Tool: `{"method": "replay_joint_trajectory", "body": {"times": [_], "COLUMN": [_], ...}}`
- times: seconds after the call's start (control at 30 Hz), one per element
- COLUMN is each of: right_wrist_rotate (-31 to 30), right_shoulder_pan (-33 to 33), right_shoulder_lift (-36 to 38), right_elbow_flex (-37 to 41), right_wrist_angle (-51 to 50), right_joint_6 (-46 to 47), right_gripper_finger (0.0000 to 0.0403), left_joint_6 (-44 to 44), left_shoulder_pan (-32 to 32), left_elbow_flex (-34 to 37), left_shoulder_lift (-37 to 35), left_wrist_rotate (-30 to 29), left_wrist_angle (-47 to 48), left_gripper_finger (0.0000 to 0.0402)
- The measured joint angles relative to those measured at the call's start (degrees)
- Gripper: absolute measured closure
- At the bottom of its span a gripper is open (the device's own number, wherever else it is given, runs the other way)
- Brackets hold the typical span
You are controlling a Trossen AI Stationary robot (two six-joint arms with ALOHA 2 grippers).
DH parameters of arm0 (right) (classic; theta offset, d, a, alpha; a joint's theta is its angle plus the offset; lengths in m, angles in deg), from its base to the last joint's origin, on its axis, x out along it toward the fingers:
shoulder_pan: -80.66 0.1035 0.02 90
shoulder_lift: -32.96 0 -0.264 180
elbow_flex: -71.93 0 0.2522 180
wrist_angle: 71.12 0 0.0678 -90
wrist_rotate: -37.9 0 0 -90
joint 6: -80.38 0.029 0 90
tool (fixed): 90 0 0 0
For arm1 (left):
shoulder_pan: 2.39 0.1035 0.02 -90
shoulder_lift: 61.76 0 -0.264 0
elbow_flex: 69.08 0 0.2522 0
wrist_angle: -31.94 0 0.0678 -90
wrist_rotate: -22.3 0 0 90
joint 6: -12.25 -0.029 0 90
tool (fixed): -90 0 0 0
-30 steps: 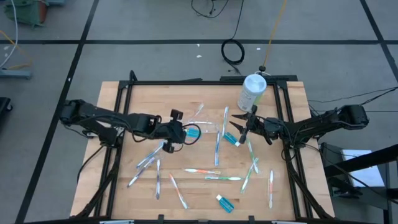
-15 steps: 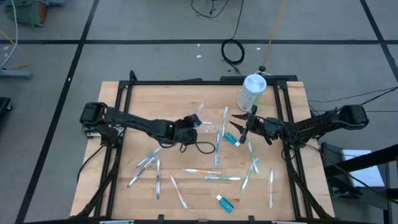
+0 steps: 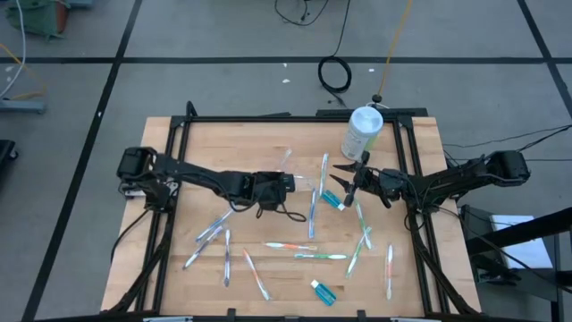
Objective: Pick & Place toothbrushing station
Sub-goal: Put the left mouthwash into the transparent organizer
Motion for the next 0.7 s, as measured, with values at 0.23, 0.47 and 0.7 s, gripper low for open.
{"method": "replay_joint_trajectory", "body": {"times": [0.23,0.47,0.7], "right_wrist_rotate": [0.0,0.0,0.0], "right_shoulder_pan": [0.0,0.0,0.0], "right_shoulder_lift": [0.0,0.0,0.0], "right_elbow_flex": [0.0,0.0,0.0], "right_wrist_angle": [0.0,0.0,0.0], "right_joint_6": [0.0,0.0,0.0], "right_gripper_finger": [0.0264,0.0264,0.0264], "left_joint_6": [-6.3,-11.5,-17.5], "left_shoulder_pan": [4.6,7.6,7.4], "left_elbow_flex": [0.0,0.0,0.0], "left_shoulder_lift": [0.0,0.0,0.0], "left_wrist_rotate": [2.3,10.7,12.3], "left_wrist_angle": [0.1,0.7,0.8], "left_gripper_finger": [0.0283,0.0282,0.0282]}}
